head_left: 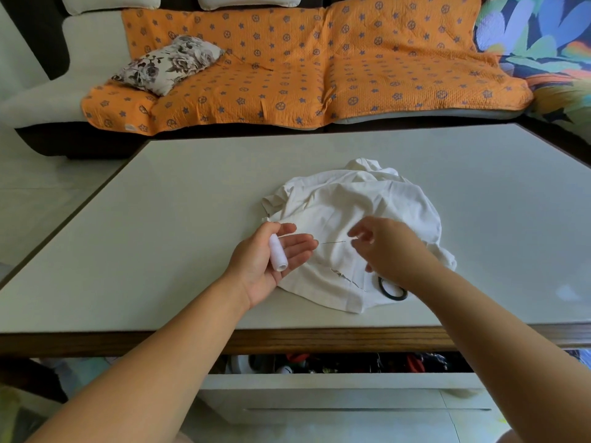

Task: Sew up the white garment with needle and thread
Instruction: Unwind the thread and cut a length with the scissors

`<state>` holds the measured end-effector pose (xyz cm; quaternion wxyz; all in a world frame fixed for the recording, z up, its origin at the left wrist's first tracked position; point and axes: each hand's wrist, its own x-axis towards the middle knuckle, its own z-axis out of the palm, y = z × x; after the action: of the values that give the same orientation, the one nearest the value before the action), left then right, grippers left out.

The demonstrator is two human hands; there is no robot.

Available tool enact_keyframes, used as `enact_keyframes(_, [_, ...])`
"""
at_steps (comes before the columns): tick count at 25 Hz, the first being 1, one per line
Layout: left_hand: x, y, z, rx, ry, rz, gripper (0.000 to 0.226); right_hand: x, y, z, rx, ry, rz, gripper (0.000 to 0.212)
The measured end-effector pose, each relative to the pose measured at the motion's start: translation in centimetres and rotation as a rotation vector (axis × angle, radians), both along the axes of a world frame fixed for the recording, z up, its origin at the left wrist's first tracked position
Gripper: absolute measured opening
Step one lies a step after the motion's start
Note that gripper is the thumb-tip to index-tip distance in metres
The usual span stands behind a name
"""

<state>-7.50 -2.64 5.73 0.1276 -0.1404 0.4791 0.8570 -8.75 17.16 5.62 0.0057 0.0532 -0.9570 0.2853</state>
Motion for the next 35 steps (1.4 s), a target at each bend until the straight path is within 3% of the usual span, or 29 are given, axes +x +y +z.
enact_keyframes(3, [0.0, -0.2, -0.3, -0.066, -0.010, 0.023, 0.021, -0.8, 2.8, -0.2, 0.422, -0.159, -0.062, 0.021])
enact_keyframes(5, [-0.2, -0.3, -0.6, -0.117, -0.026, 0.050, 0.026, -0.8, 3.7, -0.8, 0.509, -0.265, -0.080, 0.017])
enact_keyframes(14, [-0.7, 0.1, -1.2, -0.216, -0.040, 0.101, 0.031, 0.9, 3.8, -0.3, 0.556, -0.293, -0.126, 0.037])
enact_keyframes(22, [-1.1, 0.4, -1.9, -0.252, -0.060, 0.079, 0.021, 2.6, 4.9, 3.1, 0.717, -0.268, -0.140, 0.028])
enact_keyframes(30, [-1.4, 0.4, -2.5, -0.213, -0.038, 0.051, 0.018, 2.5, 8.6, 4.1, 0.714, -0.318, -0.205, 0.039])
enact_keyframes(35, [-1.2, 0.5, -2.2, -0.073, -0.013, 0.022, 0.016, 1.8, 9.6, 4.0, 0.555, -0.270, -0.282, 0.056])
